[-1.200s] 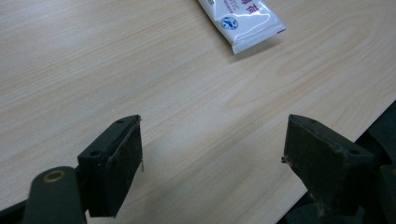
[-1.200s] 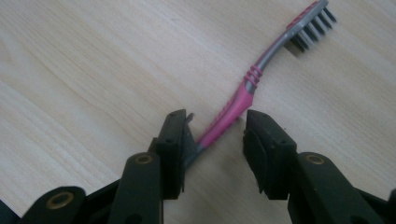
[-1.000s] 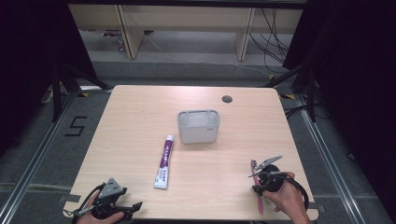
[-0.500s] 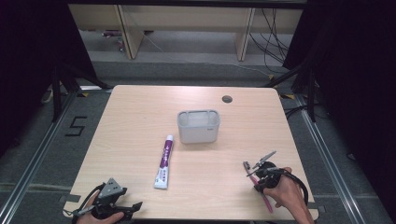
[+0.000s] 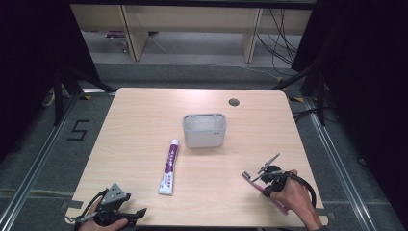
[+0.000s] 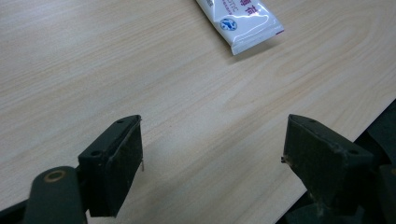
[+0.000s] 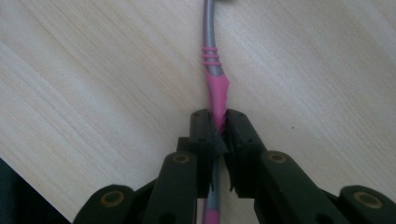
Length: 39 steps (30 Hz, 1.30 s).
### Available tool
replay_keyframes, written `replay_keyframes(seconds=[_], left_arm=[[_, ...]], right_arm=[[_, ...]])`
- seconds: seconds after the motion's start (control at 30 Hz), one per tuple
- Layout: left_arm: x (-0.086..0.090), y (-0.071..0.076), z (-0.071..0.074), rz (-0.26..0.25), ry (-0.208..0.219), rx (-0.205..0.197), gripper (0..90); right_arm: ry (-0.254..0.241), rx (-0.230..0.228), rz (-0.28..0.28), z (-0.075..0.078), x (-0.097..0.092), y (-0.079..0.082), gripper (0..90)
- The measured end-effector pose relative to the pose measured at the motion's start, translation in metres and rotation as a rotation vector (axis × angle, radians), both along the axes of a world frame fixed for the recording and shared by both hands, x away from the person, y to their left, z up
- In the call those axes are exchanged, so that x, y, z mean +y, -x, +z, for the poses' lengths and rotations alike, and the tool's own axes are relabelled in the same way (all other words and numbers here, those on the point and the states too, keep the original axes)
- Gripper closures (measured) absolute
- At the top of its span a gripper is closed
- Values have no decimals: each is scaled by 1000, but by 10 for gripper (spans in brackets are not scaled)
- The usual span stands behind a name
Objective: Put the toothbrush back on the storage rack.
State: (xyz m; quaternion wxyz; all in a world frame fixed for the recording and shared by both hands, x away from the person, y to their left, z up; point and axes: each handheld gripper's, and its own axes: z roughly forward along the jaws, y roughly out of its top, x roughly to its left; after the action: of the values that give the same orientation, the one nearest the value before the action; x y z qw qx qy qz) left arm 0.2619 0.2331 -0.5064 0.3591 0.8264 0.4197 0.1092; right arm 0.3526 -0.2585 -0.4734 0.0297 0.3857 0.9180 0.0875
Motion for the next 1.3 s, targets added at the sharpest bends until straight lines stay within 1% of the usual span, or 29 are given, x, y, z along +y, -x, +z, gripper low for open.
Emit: replay_keyframes(seconds=[0.1, 0.13, 0.17, 0.2, 0.23, 0.27, 0.3, 0.33, 0.4, 0.47, 0.53, 0.6, 0.63, 0.7, 0.73, 0.77, 0.83, 0.87, 0.9, 0.93, 0.97, 1.0, 1.03, 1.1, 1.17, 1.2, 1.23, 1.27, 1.3], left_arm=[[0, 0, 0, 0, 3, -4, 193], [0, 0, -1, 2, 9, -7, 194], [0, 0, -1, 2, 9, -5, 194], [0, 0, -1, -1, 8, -7, 194], [0, 0, -1, 1, 9, -6, 194], [0, 0, -1, 2, 9, -7, 194], [0, 0, -1, 2, 9, -7, 194], [0, 0, 0, 1, 9, -6, 194], [0, 0, -1, 1, 9, -7, 194], [0, 0, 0, 1, 9, -7, 196], [0, 0, 0, 1, 10, -7, 197], [0, 0, 0, 1, 11, -7, 196], [0, 0, 0, 2, 11, -7, 197], [0, 0, 0, 3, 12, -7, 197], [0, 0, 0, 3, 13, -8, 197], [0, 0, 0, 1, 12, -8, 197], [0, 0, 0, 3, 13, -7, 197], [0, 0, 0, 2, 13, -7, 197], [0, 0, 0, 2, 13, -7, 197], [0, 0, 0, 2, 13, -7, 197], [1, 0, 0, -4, 7, -10, 197], [1, 0, 0, -3, 8, -10, 197], [0, 0, 0, -3, 8, -10, 197], [0, 0, 0, -3, 8, -10, 197], [1, 0, 0, -2, 9, -10, 197], [1, 0, 0, -2, 9, -10, 197], [1, 0, 0, -1, 10, -10, 197], [1, 0, 0, -1, 10, -10, 197], [1, 0, 0, 0, 9, -8, 197]], right_arm=[[14, 5, -3, 0, 2, 0, 823], [15, 5, 14, 0, 1, -1, 823], [20, 2, 13, 0, 2, -1, 825], [22, 9, 9, 1, 3, 0, 828], [19, 9, 15, 0, 3, 0, 828], [31, -1, 29, 0, 3, 0, 830], [31, -1, 29, 0, 3, 0, 830], [30, -3, 41, 0, 4, 0, 831], [30, 3, 35, 1, 4, 0, 832], [31, 1, 45, 3, 4, 1, 834], [22, -3, 29, 7, 6, 3, 835], [18, -7, 29, 9, 5, 3, 836], [19, -18, 42, 11, 4, 2, 836], [3, -27, 31, 16, 4, 3, 837], [3, -27, 31, 16, 4, 3, 837], [0, -37, 43, 19, 4, 2, 836], [-10, -58, 37, 24, 4, 2, 837], [-22, -59, 47, 27, 3, 2, 837], [-31, -73, 50, 30, 3, 2, 837], [-39, -87, 31, 36, 3, 3, 837], [-39, -87, 31, 36, 3, 3, 837], [-47, -99, 38, 40, 2, 3, 837], [-55, -109, 25, 43, 1, 2, 837], [-74, -126, 33, 50, -1, 1, 837], [-107, -128, 12, 56, -1, 0, 837], [-108, -137, -2, 59, -2, -1, 837], [-124, -152, 23, 59, -4, -3, 837], [-137, -159, 14, 61, -4, -5, 837], [-152, -151, -22, 62, -4, -4, 837]])
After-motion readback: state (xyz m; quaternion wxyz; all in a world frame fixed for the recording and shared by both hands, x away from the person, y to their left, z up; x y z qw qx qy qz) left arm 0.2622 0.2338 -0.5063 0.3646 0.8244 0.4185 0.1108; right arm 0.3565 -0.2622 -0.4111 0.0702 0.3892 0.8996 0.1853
